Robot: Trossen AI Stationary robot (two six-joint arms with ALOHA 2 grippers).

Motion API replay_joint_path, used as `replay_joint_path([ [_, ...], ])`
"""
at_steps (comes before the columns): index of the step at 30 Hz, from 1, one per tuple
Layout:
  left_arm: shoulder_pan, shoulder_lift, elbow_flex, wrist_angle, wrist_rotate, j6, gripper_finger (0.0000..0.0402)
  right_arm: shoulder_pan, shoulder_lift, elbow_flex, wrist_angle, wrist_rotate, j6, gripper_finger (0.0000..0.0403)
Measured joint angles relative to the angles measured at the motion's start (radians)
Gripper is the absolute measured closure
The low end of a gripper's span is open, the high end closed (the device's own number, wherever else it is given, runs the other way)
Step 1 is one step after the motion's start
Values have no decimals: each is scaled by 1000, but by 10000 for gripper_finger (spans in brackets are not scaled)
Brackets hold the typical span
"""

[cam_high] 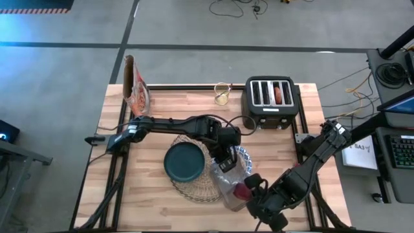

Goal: Arrange a breakfast setting
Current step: Move the black bin to the bottom right of the table

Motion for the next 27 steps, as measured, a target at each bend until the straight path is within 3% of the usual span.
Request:
replay_joint_path([
  [13, 0, 0, 0, -7, 2, 1, 401, 5, -17, 39, 50, -22, -36, 275],
  [27, 1, 0, 0, 31, 9, -2, 401, 6, -3, 25, -48, 30, -36, 279],
])
